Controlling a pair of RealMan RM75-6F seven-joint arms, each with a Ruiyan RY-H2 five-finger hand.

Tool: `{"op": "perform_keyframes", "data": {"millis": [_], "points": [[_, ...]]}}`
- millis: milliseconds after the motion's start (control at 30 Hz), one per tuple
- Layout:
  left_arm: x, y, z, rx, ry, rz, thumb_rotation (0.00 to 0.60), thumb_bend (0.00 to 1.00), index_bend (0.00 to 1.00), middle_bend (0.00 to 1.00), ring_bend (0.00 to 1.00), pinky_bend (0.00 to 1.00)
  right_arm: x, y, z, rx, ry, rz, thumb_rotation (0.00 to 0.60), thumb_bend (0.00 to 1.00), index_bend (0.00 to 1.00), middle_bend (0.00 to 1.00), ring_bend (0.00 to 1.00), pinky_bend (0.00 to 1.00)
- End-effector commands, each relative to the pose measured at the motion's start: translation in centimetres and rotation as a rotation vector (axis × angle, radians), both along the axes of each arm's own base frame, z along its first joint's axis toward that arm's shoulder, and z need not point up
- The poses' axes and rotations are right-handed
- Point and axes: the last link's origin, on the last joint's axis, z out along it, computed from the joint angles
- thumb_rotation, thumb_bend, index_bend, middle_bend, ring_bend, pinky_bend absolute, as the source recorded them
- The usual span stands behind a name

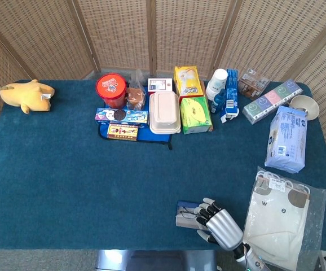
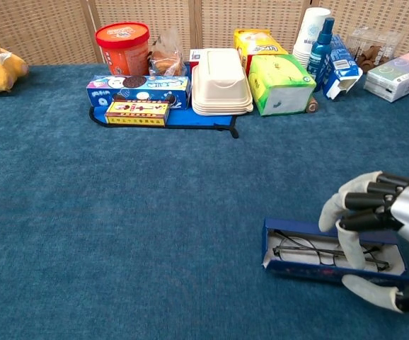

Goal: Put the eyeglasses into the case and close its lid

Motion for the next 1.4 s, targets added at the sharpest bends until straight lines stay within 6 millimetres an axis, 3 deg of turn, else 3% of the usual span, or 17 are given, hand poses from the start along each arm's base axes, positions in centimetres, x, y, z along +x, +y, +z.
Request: {"op": "perform_keyframes", "data": {"millis": [33, 767, 1400], "points": [[0.0, 0.0, 0.0, 0.000, -0.001, 0.001, 0.600, 0.31, 0.11, 0.27, 0.16, 0.04, 0.3, -0.8, 0.3, -0.007, 0.000, 0.005, 0.600, 0.30, 0.65, 0.41, 0.34, 0.27], [0.0, 0.3, -0.5, -0.016, 0.006, 0.008, 0.600, 0.31, 0.11, 0.26, 0.16, 0.03, 0.9, -5.7, 1.0, -0.008, 0.020, 0.003, 0.600, 0.29, 0.62, 0.40, 0.33, 0.27], [-0.4, -0.2, -0.6, -0.031, -0.002, 0.015, 0.600, 0.31, 0.11, 0.26, 0.15, 0.02, 0.4, -8.1, 0.3, -0.016, 0.053, -0.012, 0.600, 0.31, 0.38, 0.29, 0.21, 0.25]]}}
